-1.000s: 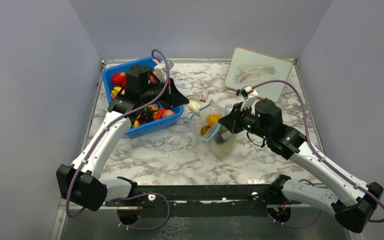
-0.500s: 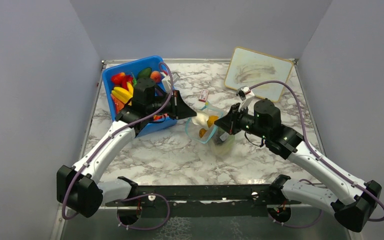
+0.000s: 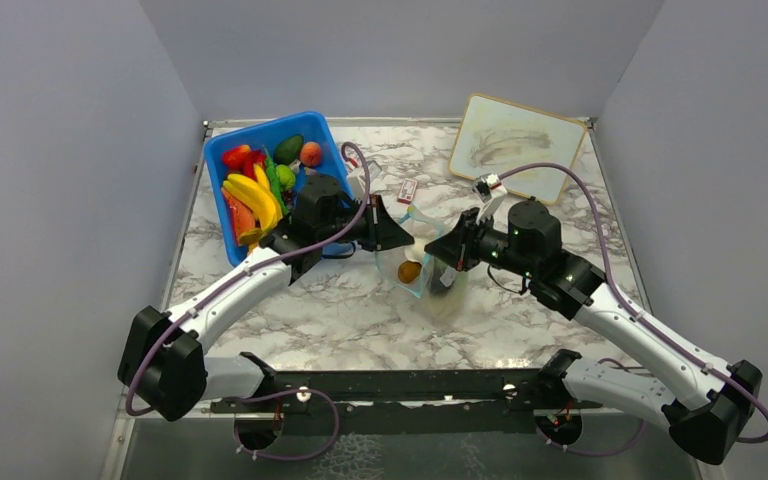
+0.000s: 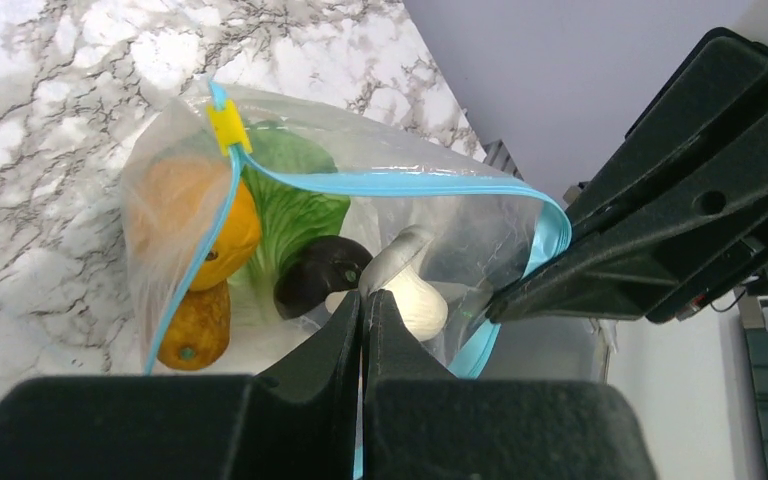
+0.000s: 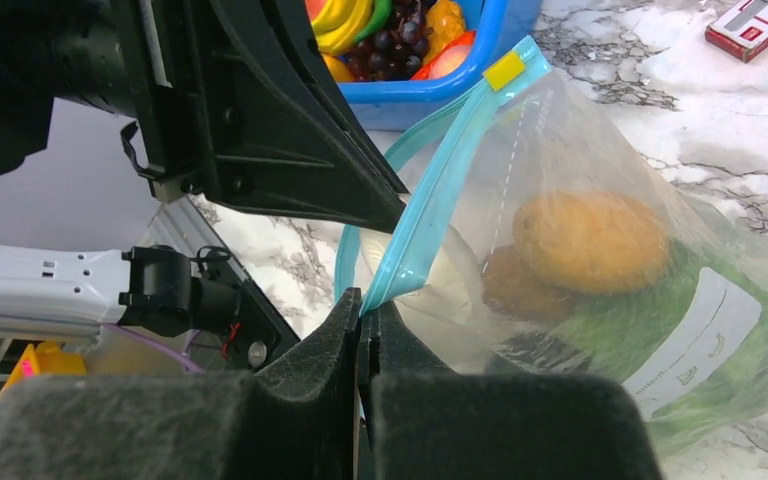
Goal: Place the food in the zip-top bag and seal the zipper
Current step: Place the fake vegetable in the zipper food storage bag.
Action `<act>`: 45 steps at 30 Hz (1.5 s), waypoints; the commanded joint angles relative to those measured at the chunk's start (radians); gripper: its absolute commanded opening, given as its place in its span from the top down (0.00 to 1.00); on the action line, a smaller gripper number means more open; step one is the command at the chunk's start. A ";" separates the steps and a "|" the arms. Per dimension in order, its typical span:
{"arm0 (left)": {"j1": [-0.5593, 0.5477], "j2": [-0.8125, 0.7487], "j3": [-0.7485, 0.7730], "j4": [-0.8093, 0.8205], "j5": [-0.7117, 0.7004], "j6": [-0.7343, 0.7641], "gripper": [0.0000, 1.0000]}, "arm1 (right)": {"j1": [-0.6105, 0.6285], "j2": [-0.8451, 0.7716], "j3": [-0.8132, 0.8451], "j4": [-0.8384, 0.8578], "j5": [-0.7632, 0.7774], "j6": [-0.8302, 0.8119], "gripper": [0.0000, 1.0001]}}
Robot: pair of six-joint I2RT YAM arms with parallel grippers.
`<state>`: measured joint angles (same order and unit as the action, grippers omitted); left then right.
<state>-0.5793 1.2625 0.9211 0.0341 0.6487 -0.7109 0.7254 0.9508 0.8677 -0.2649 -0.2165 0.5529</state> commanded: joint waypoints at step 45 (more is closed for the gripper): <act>-0.244 0.038 -0.096 0.214 -0.363 -0.067 0.93 | -0.002 -0.016 -0.032 0.118 -0.022 0.041 0.99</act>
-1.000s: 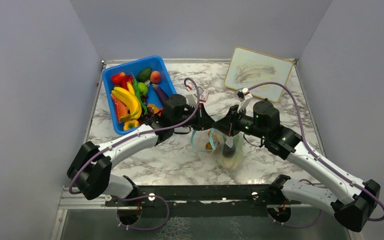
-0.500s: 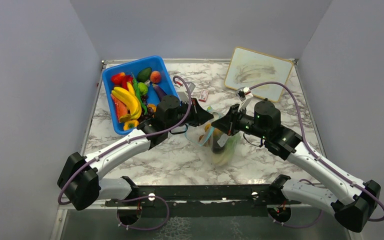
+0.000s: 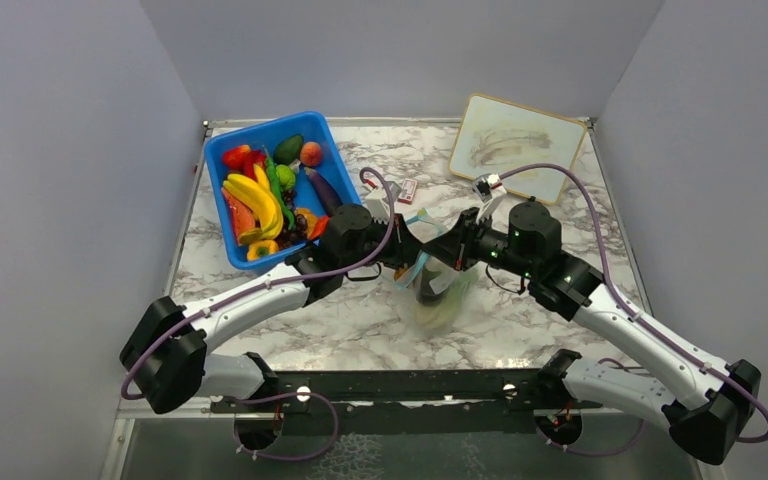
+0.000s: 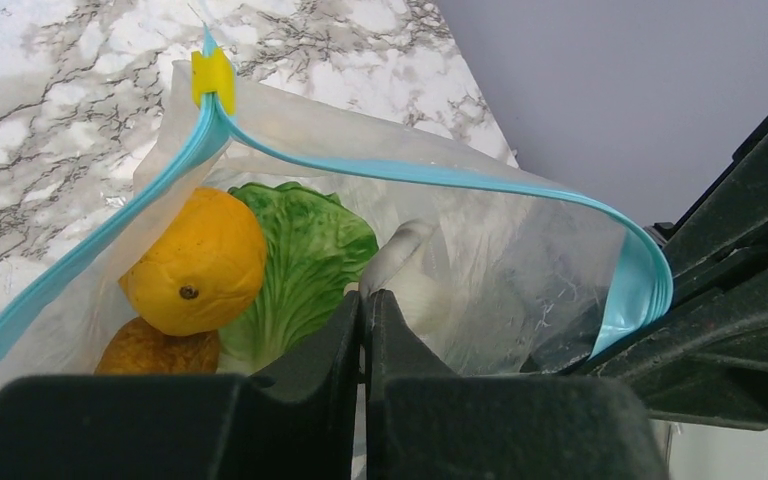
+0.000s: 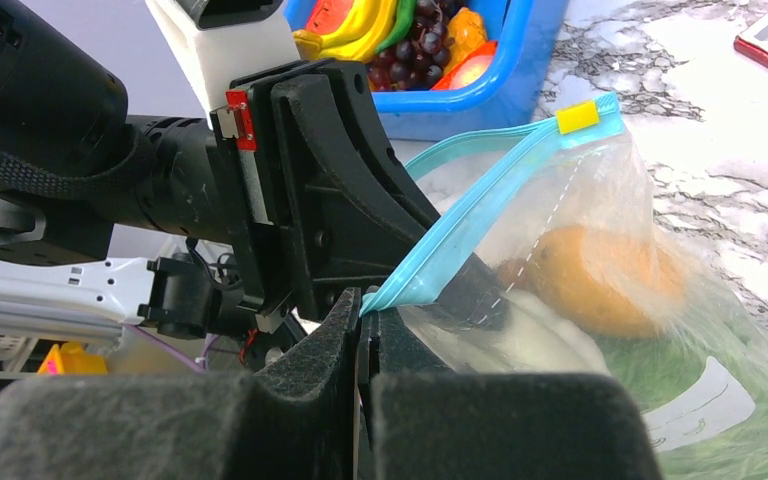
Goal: Place the food in the zip-top bag and seal the zipper
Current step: Place the fake vegetable in the zipper food storage bag, then pick up the fake vegetable from the bin.
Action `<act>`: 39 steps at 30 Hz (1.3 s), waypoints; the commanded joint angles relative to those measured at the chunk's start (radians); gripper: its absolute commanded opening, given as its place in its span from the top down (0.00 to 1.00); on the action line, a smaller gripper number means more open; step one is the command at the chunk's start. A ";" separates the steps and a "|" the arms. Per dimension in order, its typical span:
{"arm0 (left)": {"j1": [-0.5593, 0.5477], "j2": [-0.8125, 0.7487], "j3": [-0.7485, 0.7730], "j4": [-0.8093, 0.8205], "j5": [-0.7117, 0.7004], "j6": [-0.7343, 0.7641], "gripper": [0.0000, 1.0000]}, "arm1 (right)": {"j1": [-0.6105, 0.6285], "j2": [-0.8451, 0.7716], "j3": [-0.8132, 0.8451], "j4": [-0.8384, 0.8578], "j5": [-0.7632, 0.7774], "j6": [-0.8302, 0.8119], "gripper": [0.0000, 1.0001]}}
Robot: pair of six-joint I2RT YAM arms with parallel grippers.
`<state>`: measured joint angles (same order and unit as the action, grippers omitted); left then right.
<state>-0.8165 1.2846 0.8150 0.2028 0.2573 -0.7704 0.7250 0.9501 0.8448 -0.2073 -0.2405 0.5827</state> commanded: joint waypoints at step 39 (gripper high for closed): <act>0.119 0.016 0.434 -0.543 -0.528 0.545 0.33 | -0.001 -0.134 -0.007 -0.087 0.111 -0.141 0.99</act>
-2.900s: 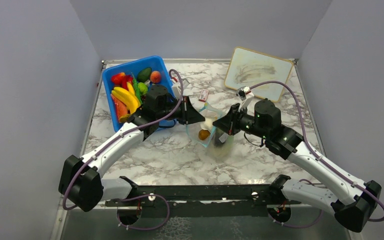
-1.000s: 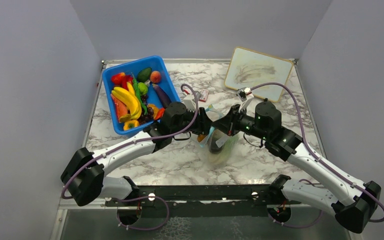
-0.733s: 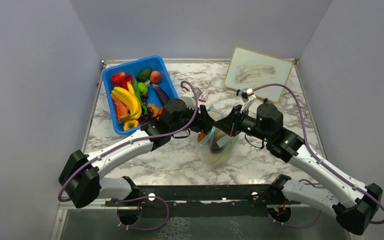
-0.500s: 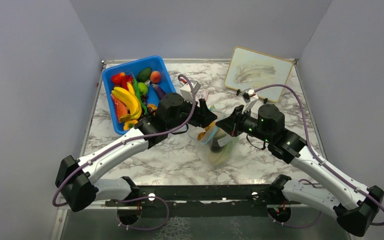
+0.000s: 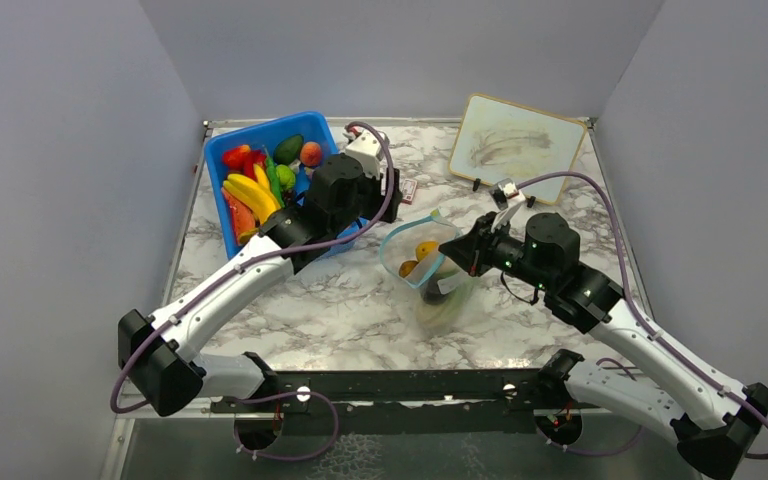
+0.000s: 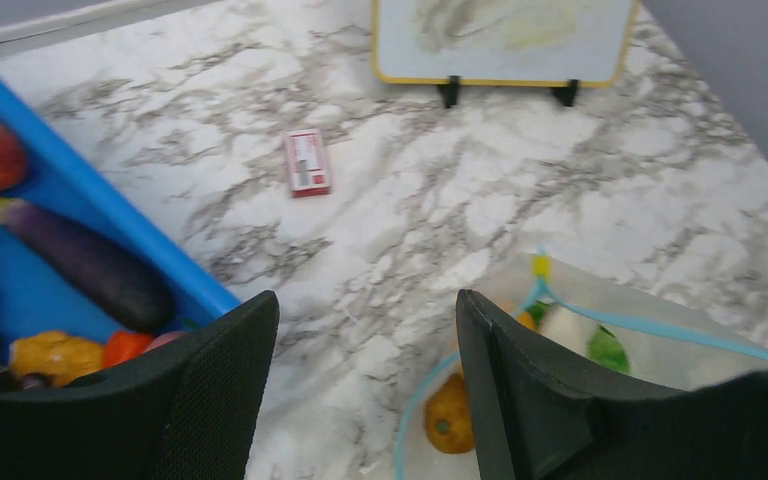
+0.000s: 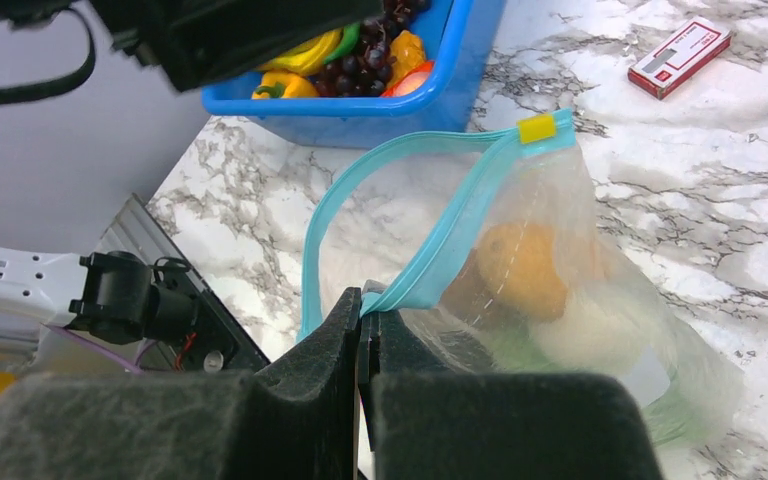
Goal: Place the food in the zip-top bag and seal the zipper
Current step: Pick up the fake vegetable from the bin.
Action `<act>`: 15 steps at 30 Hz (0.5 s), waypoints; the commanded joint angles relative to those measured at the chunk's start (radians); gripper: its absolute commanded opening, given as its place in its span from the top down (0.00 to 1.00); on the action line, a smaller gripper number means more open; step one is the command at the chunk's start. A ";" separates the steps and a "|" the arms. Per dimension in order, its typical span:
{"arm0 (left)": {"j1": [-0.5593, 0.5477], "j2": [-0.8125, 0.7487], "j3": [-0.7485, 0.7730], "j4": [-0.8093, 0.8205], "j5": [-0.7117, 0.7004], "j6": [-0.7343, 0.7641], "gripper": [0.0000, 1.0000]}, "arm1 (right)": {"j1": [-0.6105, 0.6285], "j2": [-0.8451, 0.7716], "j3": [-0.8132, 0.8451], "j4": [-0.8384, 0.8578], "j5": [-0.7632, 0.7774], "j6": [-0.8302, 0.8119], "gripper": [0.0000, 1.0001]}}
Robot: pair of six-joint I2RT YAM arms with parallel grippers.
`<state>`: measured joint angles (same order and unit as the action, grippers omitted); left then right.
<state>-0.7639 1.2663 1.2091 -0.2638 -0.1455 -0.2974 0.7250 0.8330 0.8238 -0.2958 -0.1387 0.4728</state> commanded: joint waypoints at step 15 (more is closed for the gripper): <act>0.490 0.272 0.089 0.047 0.010 -0.046 0.37 | -0.001 -0.020 0.059 -0.064 0.008 -0.064 0.99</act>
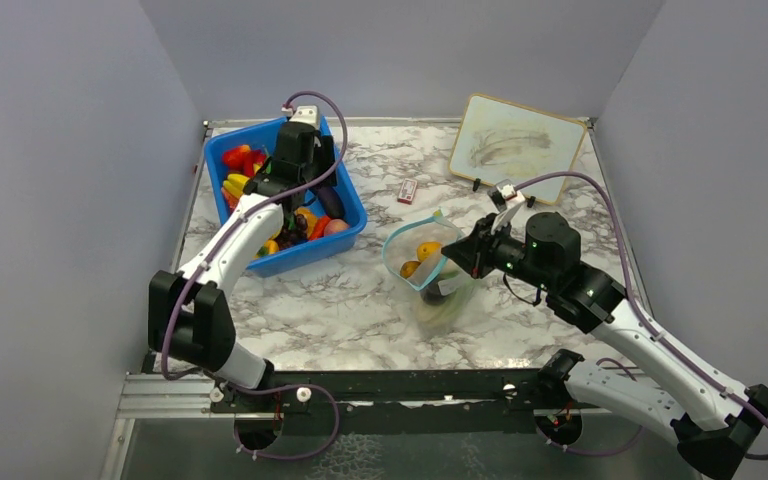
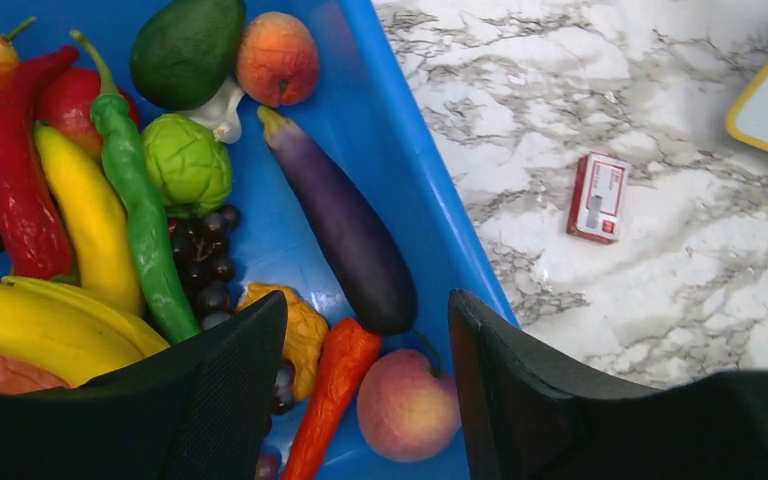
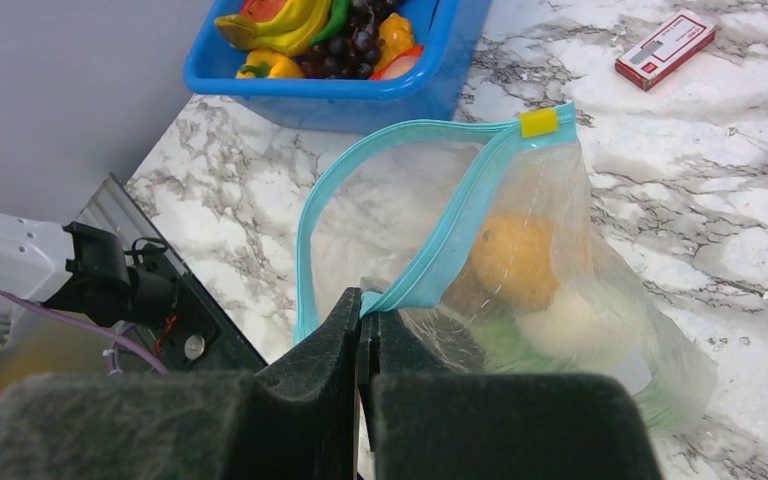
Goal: Place the food in the zip-top bag and seal the zipper
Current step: Pick up the fake vegetable from the bin.
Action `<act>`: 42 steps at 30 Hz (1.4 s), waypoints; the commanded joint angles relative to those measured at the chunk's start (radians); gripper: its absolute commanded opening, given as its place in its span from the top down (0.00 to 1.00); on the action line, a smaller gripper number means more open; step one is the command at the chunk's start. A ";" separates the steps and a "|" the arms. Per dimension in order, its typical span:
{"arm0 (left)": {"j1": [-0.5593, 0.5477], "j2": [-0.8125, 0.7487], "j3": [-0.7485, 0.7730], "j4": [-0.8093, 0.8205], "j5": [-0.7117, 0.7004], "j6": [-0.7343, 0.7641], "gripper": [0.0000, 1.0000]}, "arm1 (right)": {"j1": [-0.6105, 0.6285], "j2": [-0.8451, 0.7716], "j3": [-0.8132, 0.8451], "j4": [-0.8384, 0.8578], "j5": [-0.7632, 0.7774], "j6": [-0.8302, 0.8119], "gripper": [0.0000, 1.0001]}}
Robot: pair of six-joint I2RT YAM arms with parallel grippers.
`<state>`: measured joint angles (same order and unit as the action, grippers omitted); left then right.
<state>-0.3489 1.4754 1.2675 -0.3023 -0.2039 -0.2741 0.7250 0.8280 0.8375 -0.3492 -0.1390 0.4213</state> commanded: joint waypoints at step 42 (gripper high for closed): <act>0.200 0.639 0.263 0.133 0.143 -0.190 0.52 | -0.001 -0.021 0.072 -0.058 0.039 0.029 0.99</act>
<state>-0.1562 2.1067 1.4982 -0.1650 -0.0456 -0.4858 0.7250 0.8124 0.8673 -0.4187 -0.1196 0.4412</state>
